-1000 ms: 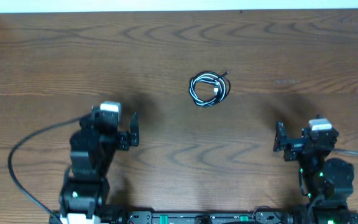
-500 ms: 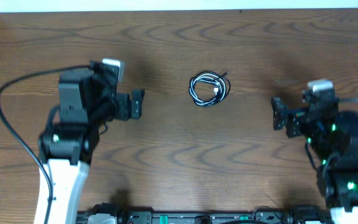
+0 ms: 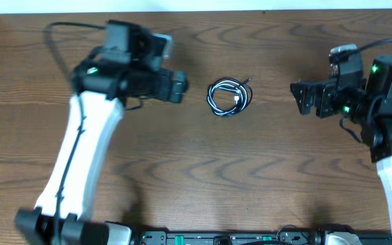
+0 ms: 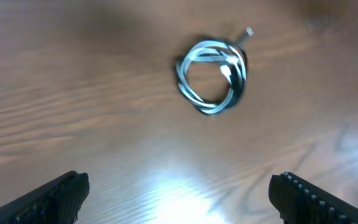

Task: Untangle cables
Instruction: 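Reach the left gripper over the black-and-white cable bundle and lower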

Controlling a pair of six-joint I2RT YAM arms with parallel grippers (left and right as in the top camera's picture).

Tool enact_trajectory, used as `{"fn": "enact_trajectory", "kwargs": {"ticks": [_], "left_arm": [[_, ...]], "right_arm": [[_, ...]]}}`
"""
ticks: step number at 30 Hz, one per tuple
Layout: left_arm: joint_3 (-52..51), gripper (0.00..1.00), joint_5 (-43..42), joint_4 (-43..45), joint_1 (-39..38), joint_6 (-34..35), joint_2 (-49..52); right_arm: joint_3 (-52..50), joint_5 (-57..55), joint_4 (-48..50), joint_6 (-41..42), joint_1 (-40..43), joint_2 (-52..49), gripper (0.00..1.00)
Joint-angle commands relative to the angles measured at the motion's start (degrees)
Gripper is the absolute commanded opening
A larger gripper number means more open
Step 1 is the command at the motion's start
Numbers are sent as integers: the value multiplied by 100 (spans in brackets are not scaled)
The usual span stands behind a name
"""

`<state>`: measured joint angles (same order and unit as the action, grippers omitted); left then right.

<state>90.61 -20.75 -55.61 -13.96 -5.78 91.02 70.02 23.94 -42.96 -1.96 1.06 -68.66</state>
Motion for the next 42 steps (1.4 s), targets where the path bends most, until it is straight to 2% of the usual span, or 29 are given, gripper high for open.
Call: {"fn": "enact_trajectory", "kwargs": {"ticks": [1, 5, 8, 10, 11, 14, 19, 25, 35, 42], "left_arm": [[96, 98, -68, 55, -369, 48, 387], [90, 98, -282, 98, -671, 177, 761], [26, 100, -284, 560, -874, 179, 1069], [39, 86, -273, 796, -997, 181, 1263], [107, 83, -212, 831, -1060, 229, 1408], [540, 79, 476, 636, -1152, 662, 1891], [1827, 77, 1082, 22, -1134, 737, 2806], [2190, 63, 1419, 374, -1137, 914, 3392], [2175, 63, 1408, 520, -1137, 911, 3980], [2092, 58, 1283, 691, -1150, 863, 4242]], "right_arm": [[144, 345, -57, -28, 39, -70, 99], [144, 415, -90, -24, 35, -72, 99], [144, 411, -144, -26, 35, -72, 99], [144, 402, -162, -28, 35, -76, 99], [144, 404, -162, -26, 35, -83, 99], [144, 404, -162, -28, 35, -98, 99], [144, 404, -162, -26, 35, -101, 99], [144, 404, -208, -26, 35, -109, 99], [144, 400, -251, 61, 35, -111, 99], [144, 319, -278, 59, 35, -111, 99]]}}
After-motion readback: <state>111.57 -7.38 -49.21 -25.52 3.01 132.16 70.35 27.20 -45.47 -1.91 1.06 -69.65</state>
